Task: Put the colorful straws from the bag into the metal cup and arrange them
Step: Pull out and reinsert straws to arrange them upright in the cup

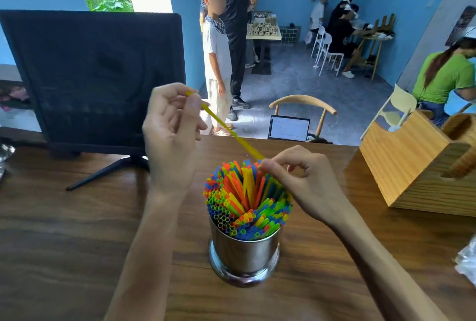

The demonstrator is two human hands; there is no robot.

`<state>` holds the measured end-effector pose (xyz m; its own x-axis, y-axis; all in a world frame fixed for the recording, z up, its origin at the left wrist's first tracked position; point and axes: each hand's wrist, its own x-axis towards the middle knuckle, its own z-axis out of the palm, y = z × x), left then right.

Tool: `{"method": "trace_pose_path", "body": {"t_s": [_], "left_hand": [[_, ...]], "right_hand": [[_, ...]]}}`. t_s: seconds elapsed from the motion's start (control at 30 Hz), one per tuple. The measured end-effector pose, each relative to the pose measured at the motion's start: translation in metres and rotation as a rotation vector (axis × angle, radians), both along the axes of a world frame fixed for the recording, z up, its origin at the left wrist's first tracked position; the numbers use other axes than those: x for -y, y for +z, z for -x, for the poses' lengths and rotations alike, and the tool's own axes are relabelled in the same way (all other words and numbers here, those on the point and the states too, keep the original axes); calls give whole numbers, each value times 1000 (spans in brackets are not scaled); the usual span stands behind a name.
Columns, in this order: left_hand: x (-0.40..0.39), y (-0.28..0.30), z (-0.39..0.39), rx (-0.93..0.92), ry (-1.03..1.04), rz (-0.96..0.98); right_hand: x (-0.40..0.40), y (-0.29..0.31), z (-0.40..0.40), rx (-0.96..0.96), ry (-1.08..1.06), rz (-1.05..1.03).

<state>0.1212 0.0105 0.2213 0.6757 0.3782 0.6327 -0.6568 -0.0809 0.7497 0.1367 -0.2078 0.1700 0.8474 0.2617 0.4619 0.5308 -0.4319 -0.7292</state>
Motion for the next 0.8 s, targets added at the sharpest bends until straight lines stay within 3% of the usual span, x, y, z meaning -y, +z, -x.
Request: {"method": "trace_pose_path", "body": {"t_s": [0.1, 0.33, 0.47, 0.57, 0.67, 0.8], "left_hand": [[0, 3, 4, 59, -41, 102], [-4, -2, 9, -120, -221, 61], [-14, -12, 9, -292, -231, -214], [-22, -22, 6, -479, -239, -519], [-23, -27, 2, -543, -158, -604], [-15, -28, -1, -560, -143, -634]], "right_hand": [[-2, 10, -1, -106, -24, -138], [-1, 31, -8, -367, 137, -917], [10, 40, -17, -321, 123, -1094], [19, 44, -20, -79, 48, -955], [18, 41, -17, 181, -11, -692], [4, 25, -8, 158, 4, -331]]}}
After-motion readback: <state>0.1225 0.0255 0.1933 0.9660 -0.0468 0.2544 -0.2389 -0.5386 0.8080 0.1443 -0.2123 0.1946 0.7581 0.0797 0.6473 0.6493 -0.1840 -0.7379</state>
